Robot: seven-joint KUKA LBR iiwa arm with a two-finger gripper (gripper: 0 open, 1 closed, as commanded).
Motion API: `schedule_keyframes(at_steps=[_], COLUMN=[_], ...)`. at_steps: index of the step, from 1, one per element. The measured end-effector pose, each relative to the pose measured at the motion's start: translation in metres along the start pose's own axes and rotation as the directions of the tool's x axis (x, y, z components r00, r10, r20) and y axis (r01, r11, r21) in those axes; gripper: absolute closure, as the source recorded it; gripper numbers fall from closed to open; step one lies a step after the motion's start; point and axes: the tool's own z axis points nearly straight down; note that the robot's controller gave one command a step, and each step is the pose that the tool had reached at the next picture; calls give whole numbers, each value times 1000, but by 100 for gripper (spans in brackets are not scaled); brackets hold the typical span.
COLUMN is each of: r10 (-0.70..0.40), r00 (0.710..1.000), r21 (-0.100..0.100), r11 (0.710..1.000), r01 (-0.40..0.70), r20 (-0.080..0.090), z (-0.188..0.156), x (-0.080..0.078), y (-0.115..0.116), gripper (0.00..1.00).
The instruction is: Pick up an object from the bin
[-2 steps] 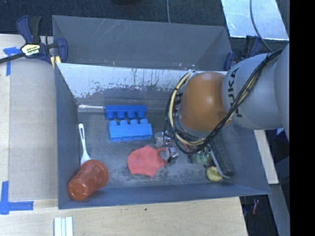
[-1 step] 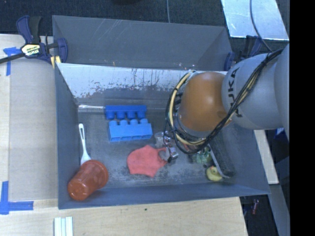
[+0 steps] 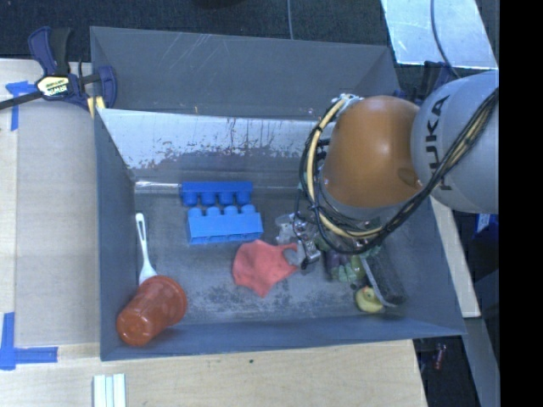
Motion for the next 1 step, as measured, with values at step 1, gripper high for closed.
schedule_keyframes(at_steps=[1], r10=[-53], r00=[999], r21=[-3], r11=[999], r01=[53], r20=[-3], z=[-38], x=[19], y=[-7], gripper=[100])
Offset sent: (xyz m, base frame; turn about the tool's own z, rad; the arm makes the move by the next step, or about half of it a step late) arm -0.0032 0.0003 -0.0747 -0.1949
